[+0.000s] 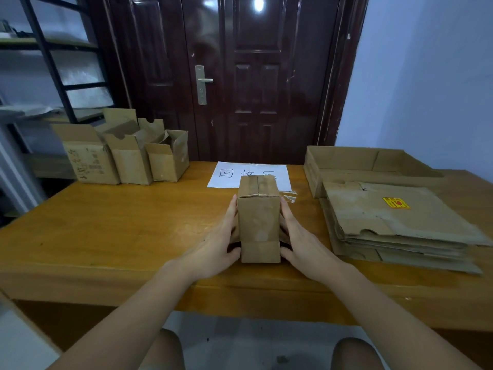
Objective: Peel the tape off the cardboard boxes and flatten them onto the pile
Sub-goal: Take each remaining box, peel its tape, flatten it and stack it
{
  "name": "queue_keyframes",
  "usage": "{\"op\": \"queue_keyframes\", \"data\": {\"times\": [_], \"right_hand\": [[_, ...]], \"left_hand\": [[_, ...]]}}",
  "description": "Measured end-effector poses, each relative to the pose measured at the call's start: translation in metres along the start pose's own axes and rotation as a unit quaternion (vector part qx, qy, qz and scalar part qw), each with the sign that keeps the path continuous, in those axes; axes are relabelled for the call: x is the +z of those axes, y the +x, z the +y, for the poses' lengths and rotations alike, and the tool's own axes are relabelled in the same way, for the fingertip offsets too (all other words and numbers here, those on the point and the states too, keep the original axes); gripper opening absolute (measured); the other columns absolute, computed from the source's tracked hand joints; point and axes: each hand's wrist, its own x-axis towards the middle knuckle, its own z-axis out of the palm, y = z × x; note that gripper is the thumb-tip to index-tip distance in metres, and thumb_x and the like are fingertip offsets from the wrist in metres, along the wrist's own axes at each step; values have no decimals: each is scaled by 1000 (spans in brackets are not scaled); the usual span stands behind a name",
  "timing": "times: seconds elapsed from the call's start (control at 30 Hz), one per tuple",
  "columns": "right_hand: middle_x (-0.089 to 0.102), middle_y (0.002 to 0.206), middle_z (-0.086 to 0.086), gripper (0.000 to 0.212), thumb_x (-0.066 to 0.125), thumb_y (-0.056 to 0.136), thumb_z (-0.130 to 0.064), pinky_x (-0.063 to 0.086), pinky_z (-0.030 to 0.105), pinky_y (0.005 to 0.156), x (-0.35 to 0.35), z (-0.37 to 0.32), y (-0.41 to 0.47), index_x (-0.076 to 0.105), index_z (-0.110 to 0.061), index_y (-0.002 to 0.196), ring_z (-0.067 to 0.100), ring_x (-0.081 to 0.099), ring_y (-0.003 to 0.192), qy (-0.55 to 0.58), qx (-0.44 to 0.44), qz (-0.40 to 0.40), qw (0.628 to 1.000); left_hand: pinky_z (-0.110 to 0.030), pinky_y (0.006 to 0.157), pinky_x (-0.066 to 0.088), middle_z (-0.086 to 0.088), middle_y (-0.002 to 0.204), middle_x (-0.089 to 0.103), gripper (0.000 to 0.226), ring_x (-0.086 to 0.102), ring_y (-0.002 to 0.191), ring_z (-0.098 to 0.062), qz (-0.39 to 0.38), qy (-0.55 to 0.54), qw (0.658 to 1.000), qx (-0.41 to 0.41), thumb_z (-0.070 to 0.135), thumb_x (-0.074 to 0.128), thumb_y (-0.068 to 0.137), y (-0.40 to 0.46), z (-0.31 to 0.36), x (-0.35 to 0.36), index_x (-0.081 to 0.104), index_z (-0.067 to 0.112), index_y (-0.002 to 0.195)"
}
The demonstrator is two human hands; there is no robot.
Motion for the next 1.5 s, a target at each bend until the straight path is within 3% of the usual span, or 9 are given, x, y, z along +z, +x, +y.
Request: {"op": "queue_keyframes", "data": {"times": [0.23, 0.37, 0.47, 0.53, 0.6, 0.7, 0.83, 1.13, 1.5], "right_hand": [[1, 169, -19, 131, 78, 76, -62, 22, 37, 124, -3, 5, -17, -37, -61, 139, 2, 15, 152, 33, 16, -70, 997], [6, 168, -17, 130, 76, 67, -76, 31, 38, 121, -6, 5, -28, -34, -66, 135, 7, 25, 151, 22, 17, -43, 999], [-11, 169, -16, 110, 68, 82, -67, 38, 46, 117, -11, 1, -21, -23, -62, 144, 15, 26, 150, -49, -10, 50, 997], [-22, 166, -20, 90, 68, 90, -55, 41, 41, 113, -13, 0, -14, 5, -50, 155, 14, 18, 152, -112, -55, 94, 988], [-13, 169, -15, 76, 70, 90, -48, 32, 38, 118, -11, 3, -8, 30, -35, 154, 10, 6, 155, -140, -81, 121, 980], [7, 170, -6, 73, 75, 88, -41, 18, 37, 124, -7, 0, -2, 41, -23, 151, 11, 3, 156, -146, -88, 132, 976], [31, 164, -2, 76, 77, 87, -34, 23, 44, 126, -7, -6, 1, 41, -19, 152, 13, 19, 154, -125, -75, 133, 980], [25, 166, -7, 86, 82, 82, -29, 23, 41, 125, -7, -6, -2, 33, -29, 153, 9, 15, 154, -87, -54, 93, 990], [31, 164, -8, 80, 85, 81, -23, 28, 46, 124, 2, 11, 3, 40, -32, 147, 11, 20, 154, -42, -78, 125, 988]], "left_hand": [[-49, 123, 31, 13, 172, 1, 119, 20, 156, -16, -37, 23, 999, -1, 41, 72, 93, -10, -14, 4, -35, 57, 145], [-46, 110, 47, 9, 170, 20, 112, 51, 140, -24, -43, 41, 998, 18, 34, 71, 94, -21, -20, 9, -24, 59, 150], [-48, 106, 49, 5, 166, 30, 106, 56, 134, -28, -41, 27, 999, 23, 30, 68, 94, -22, -22, 11, -16, 61, 152], [-44, 110, 47, 6, 165, 32, 102, 49, 141, -21, -24, 24, 999, 26, 31, 68, 95, -22, -22, 12, -11, 62, 152], [-39, 106, 51, 15, 168, 21, 94, 51, 137, -18, 37, 42, 998, 38, 34, 69, 95, -21, -17, 12, 1, 60, 154], [-33, 109, 45, 22, 168, 10, 83, 43, 141, -11, 165, 97, 978, 85, 37, 74, 90, -8, -2, 9, 23, 42, 156], [-41, 123, 31, 7, 161, 36, 77, 31, 149, -13, 149, 204, 954, 160, 55, 72, 86, 17, 14, 14, 41, 28, 152], [-48, 124, 27, 3, 152, 49, 78, 33, 149, -15, 179, 136, 963, 148, 39, 88, 75, 27, 0, 32, 53, 23, 143], [-22, 116, 24, 8, 150, 48, 75, 29, 149, -9, 233, 73, 961, 132, 40, 88, 76, 28, 1, 49, 53, 24, 141]]}}
